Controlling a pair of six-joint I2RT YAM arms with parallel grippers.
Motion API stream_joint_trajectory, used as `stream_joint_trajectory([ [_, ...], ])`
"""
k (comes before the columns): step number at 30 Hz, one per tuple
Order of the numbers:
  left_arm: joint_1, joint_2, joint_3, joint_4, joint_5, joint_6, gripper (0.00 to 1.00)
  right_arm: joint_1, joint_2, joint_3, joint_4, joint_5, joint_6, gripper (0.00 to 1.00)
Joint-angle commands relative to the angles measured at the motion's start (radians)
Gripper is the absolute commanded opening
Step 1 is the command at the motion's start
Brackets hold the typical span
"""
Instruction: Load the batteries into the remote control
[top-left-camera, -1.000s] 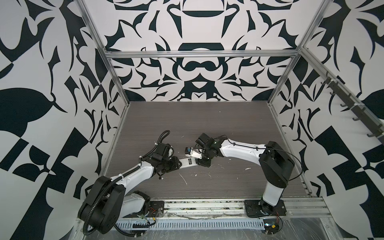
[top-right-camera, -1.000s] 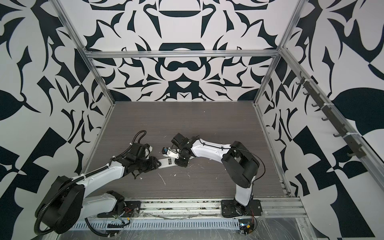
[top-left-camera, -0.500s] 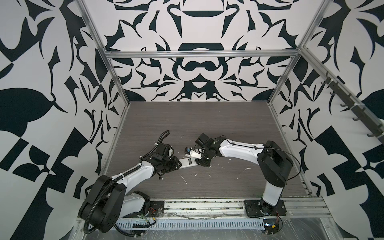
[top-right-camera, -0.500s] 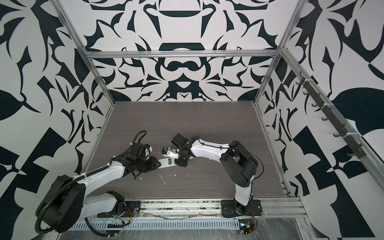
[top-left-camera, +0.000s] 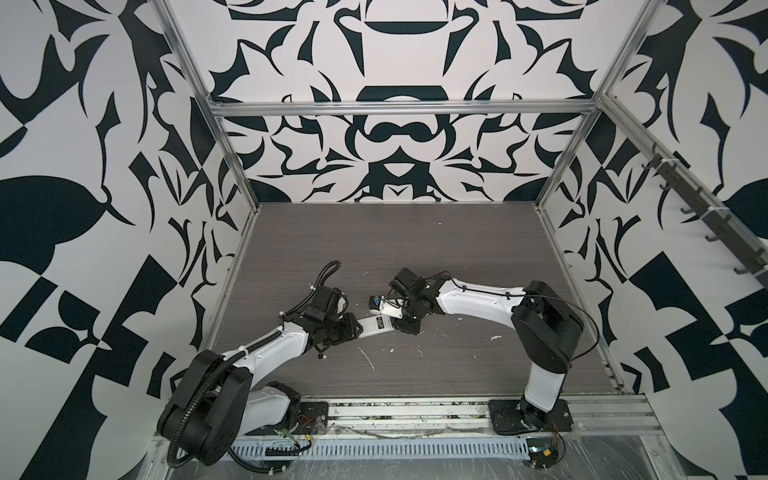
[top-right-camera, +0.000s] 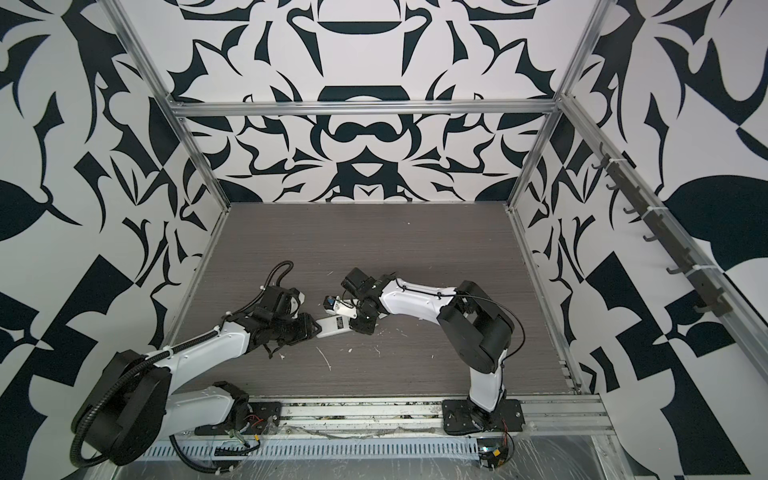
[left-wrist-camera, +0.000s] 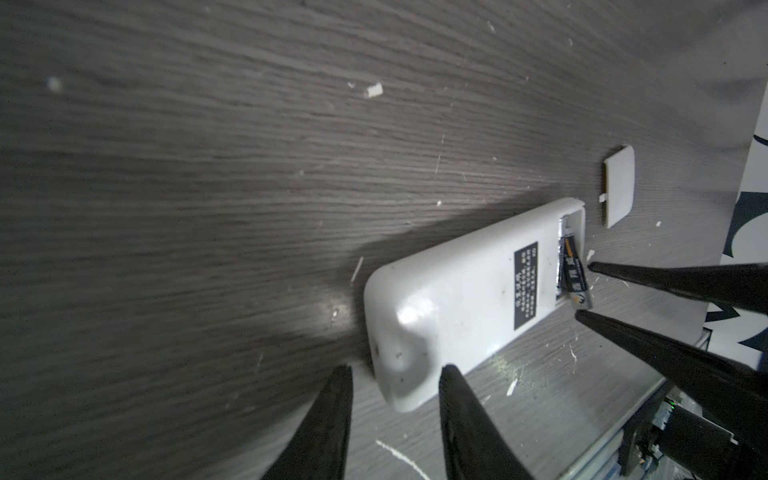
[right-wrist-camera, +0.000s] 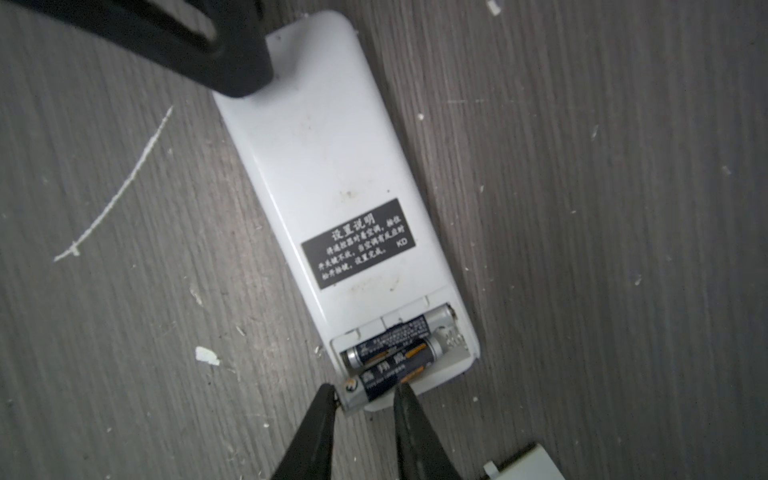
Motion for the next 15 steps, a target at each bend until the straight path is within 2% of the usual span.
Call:
stream_joint_trajectory([
  [1,-0.002,0.005,0.018,0.005,-0.006,-0.003,0.39,-0.001,0.003,0.021,0.016,0.022,-0.001,0.26],
  [15,-0.002,0.017,0.020,0.010,-0.002,-0.004,0.37,-0.001,0.015,0.026,0.015,0.047,0.012,0.20],
])
